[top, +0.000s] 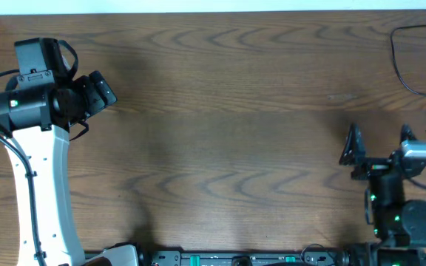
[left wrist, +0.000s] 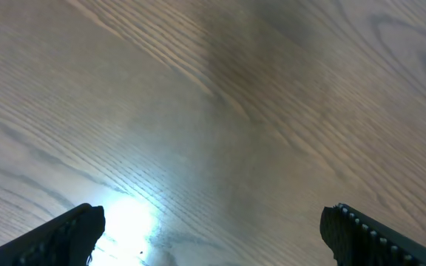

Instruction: Untangle cables

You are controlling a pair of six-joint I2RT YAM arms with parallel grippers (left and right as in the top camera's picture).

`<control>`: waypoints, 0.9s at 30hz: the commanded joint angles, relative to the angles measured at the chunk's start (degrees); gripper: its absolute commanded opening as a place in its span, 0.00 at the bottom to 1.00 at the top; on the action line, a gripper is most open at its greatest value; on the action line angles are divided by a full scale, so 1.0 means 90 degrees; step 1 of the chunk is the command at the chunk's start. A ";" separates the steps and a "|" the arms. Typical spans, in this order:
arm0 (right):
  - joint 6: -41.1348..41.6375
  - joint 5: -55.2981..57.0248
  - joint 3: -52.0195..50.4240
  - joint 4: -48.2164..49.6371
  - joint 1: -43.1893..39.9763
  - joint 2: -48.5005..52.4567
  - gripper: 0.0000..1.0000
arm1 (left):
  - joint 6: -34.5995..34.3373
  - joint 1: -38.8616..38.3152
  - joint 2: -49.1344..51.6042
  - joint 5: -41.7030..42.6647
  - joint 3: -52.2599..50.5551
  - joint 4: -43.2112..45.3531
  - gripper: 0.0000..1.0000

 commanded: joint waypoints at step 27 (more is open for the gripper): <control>0.0066 -0.0299 -0.1790 -0.0843 0.0206 -0.1712 0.99 | -0.0012 0.0027 0.0032 -0.0017 0.0029 -0.0017 0.98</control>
